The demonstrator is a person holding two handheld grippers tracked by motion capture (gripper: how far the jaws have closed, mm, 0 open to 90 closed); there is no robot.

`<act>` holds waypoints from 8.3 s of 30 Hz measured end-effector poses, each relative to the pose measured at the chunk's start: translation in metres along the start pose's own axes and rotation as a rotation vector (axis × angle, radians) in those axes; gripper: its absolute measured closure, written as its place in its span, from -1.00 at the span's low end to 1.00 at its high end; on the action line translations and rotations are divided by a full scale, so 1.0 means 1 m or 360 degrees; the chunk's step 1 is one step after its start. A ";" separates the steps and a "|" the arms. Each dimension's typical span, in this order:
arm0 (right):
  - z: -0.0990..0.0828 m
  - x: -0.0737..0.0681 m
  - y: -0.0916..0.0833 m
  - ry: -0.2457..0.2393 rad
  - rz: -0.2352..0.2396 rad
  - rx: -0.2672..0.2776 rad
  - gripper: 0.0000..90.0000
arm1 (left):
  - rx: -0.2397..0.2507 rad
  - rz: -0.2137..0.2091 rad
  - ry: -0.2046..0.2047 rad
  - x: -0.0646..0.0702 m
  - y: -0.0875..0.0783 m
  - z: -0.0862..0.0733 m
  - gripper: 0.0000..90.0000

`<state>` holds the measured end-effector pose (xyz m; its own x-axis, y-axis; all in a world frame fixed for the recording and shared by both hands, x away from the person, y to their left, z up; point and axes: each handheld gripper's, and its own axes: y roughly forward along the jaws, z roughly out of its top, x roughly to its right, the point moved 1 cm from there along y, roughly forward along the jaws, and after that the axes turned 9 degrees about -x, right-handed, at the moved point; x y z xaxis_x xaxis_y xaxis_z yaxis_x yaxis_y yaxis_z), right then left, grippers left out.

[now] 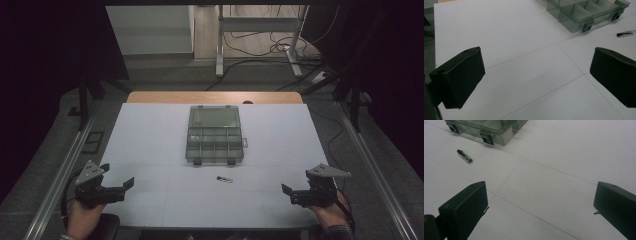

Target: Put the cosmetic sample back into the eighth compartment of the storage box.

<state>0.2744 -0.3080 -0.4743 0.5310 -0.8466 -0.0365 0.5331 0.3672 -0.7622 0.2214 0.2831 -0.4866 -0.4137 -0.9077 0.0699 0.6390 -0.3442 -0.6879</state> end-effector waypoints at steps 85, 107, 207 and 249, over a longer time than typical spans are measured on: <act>0.055 -0.042 0.052 -0.0287 0.0260 -0.0065 -1.00 | -0.0015 -0.0044 -0.0004 -0.002 0.002 0.001 -0.98; 0.073 -0.057 0.076 -0.0326 0.0266 -0.0302 -1.00 | -0.0020 -0.0053 -0.0011 -0.003 0.002 0.001 -0.98; 0.123 -0.108 0.116 -0.0563 0.0412 -0.0361 0.80 | -0.0046 -0.0077 -0.0001 -0.003 0.005 0.002 -0.97; 0.147 -0.082 0.123 -0.0475 0.0327 -0.0294 0.80 | -0.0050 -0.0076 -0.0005 -0.004 0.005 0.003 -0.97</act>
<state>0.3928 -0.1365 -0.4703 0.7965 -0.6039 -0.0316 0.2832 0.4188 -0.8628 0.2280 0.2839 -0.4885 -0.4414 -0.8911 0.1053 0.5979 -0.3795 -0.7060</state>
